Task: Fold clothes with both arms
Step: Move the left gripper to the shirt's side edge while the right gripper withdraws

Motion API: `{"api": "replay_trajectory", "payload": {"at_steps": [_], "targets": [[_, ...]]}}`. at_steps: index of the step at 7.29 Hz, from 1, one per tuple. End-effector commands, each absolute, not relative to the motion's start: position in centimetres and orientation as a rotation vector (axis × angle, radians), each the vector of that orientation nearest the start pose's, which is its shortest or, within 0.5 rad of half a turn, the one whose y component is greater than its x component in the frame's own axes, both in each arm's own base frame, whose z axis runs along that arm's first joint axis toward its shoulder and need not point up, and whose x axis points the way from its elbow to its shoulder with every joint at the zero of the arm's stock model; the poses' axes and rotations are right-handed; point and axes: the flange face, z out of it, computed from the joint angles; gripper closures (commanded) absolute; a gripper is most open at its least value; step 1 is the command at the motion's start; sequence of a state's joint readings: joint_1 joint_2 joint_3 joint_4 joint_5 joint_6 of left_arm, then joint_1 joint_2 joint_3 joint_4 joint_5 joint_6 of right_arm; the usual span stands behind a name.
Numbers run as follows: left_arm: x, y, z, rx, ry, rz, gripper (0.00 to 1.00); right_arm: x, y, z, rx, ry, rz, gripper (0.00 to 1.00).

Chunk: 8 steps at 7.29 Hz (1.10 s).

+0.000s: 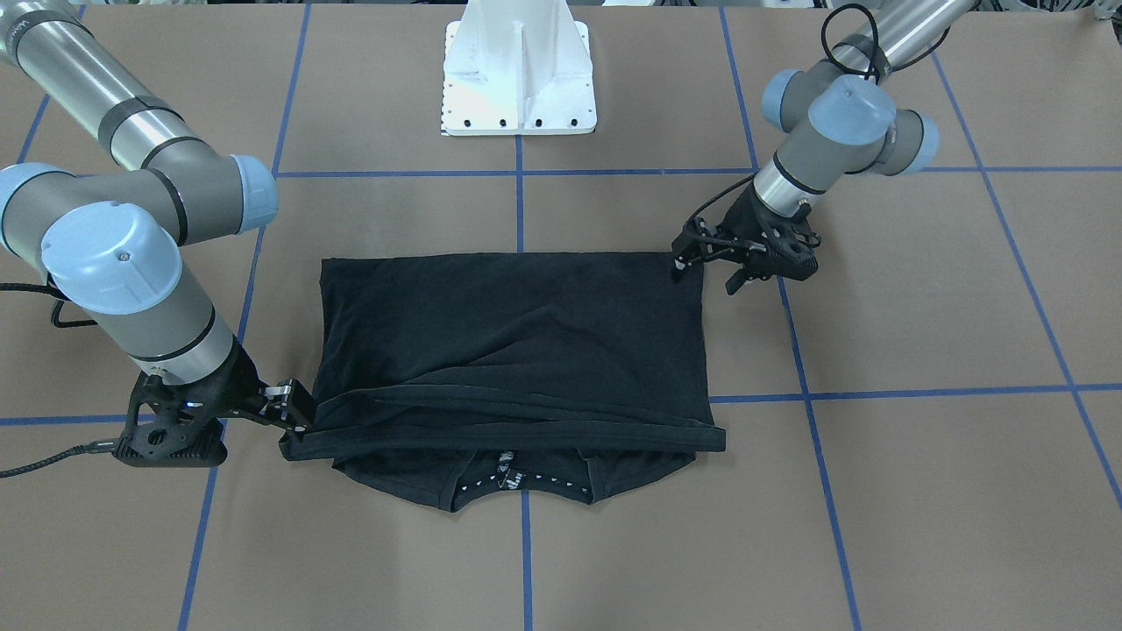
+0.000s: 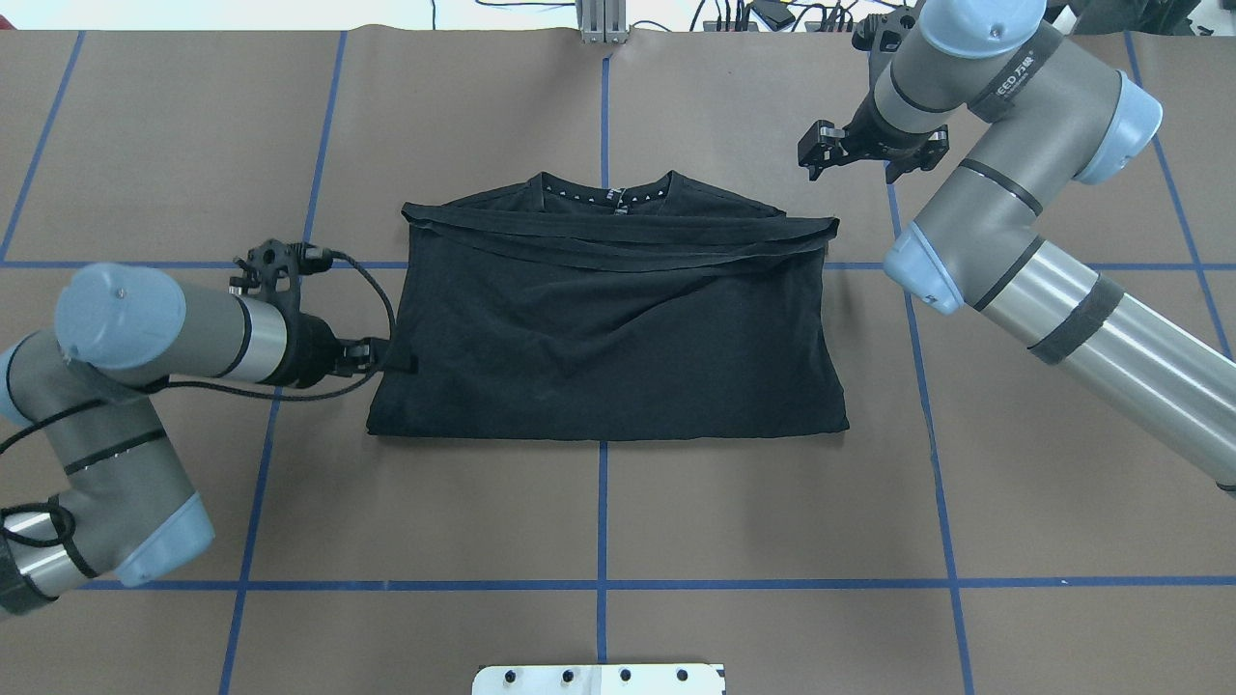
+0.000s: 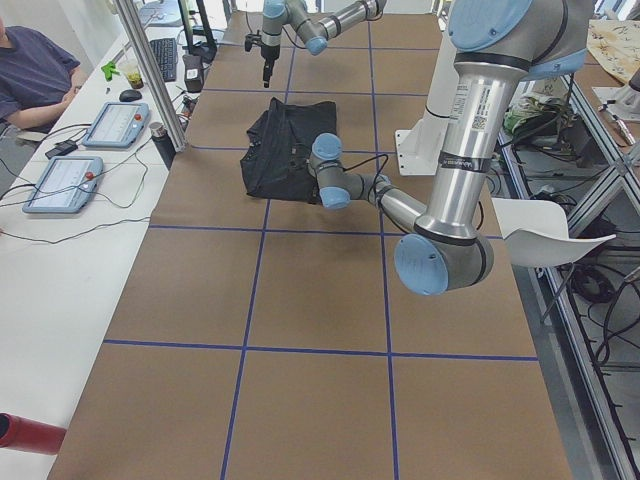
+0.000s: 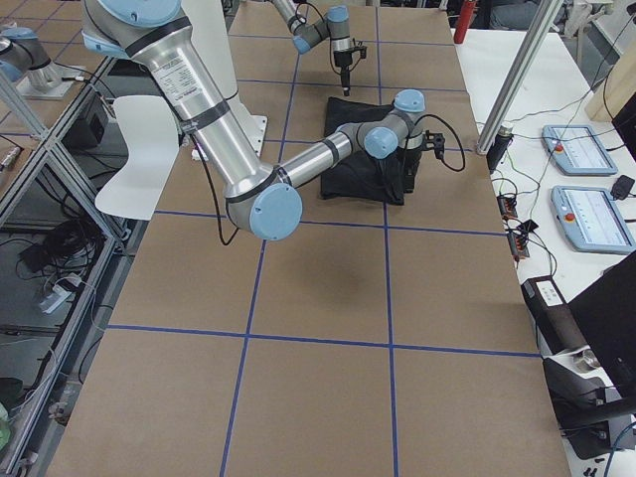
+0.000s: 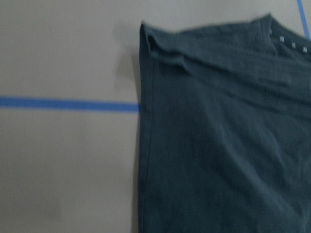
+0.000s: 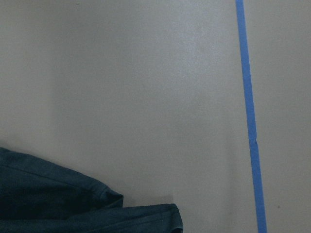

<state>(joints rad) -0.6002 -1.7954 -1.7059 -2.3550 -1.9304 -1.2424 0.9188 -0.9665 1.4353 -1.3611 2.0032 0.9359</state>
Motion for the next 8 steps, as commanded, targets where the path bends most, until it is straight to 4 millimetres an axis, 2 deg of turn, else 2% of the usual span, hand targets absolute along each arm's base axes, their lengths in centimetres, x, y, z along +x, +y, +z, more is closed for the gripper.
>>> {"api": "replay_trajectory", "payload": {"at_steps": [1, 2, 5, 6, 7, 8], "targets": [[45.4, -37.9, 39.1, 0.223, 1.143, 0.004, 0.0, -36.7, -63.2, 34.3, 0.175, -0.768, 0.122, 0.0], [45.6, -37.9, 39.3, 0.22, 1.139, 0.004, 0.01, -36.7, -63.2, 34.3, 0.175, -0.768, 0.122, 0.0], [45.5, -37.8, 40.7, 0.21, 1.116, 0.004, 0.23, -36.4, -62.6, 33.7, 0.185, -0.778, 0.12, 0.0], [45.5, -37.8, 40.7, 0.21, 1.116, 0.004, 0.35, -36.4, -62.6, 33.7, 0.186, -0.779, 0.122, 0.0], [45.5, -37.7, 40.6, 0.205, 1.119, 0.006, 0.53, -36.4, -62.6, 33.7, 0.184, -0.778, 0.123, 0.0], [45.4, -37.6, 40.3, 0.203, 1.126, 0.008, 0.77, -36.4, -62.6, 33.7, 0.185, -0.779, 0.123, 0.0]]}}
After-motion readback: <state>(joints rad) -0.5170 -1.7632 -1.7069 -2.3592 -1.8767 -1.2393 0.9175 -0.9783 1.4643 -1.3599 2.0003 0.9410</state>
